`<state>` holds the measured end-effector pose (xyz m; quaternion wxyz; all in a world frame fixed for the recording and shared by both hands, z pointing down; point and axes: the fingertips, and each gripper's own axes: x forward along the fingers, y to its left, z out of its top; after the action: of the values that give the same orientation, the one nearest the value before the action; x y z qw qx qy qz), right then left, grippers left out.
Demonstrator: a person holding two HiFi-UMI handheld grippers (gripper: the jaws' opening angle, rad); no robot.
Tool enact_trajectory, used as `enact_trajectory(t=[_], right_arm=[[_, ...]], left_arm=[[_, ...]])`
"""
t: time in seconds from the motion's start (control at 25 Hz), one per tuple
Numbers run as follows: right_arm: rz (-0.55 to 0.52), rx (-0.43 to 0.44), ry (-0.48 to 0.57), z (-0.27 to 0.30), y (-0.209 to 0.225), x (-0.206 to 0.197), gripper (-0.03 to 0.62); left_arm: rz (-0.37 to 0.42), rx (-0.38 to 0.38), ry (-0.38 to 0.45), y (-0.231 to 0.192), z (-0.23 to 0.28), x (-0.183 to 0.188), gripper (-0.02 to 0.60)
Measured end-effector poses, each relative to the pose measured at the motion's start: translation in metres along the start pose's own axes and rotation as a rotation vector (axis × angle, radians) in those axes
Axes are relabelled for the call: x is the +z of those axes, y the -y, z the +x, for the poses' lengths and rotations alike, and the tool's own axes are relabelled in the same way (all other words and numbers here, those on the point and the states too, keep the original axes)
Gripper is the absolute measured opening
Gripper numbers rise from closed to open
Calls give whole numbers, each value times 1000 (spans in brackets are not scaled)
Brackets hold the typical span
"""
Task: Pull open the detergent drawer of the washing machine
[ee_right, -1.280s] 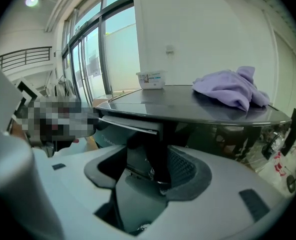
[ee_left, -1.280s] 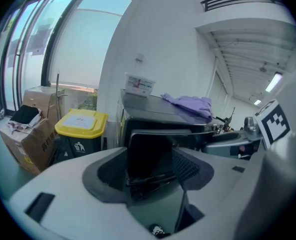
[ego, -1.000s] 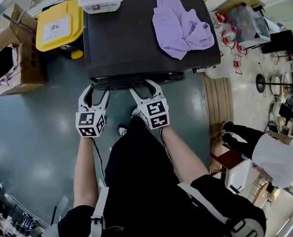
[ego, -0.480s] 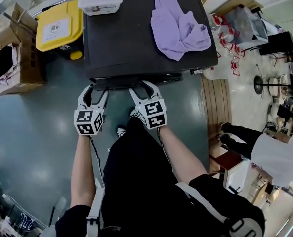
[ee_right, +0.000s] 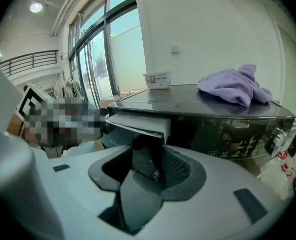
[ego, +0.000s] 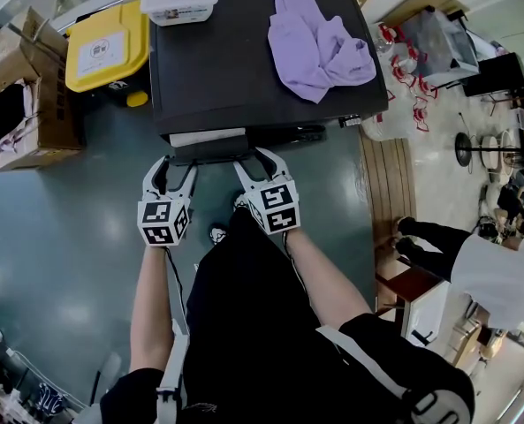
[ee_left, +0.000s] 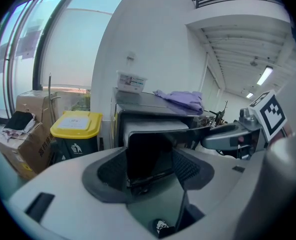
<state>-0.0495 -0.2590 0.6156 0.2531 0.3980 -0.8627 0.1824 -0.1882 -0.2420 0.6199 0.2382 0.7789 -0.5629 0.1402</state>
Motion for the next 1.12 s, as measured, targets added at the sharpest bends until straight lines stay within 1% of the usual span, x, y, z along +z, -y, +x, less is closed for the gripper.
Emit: enact_trajectory(t=[0.36,0.56,1.12], right_arm=[[0,-14,5,-12,-5,-8,186],[2,-18,1,-17,-8,-13,186],[12,-35,4,-32,-17,-23,184]], left_arm=[[-6,8,0,9,-11,-7,272],[-20,6,15,12,-17,-9,272],[-20,10,27,22,-33,-18,272]])
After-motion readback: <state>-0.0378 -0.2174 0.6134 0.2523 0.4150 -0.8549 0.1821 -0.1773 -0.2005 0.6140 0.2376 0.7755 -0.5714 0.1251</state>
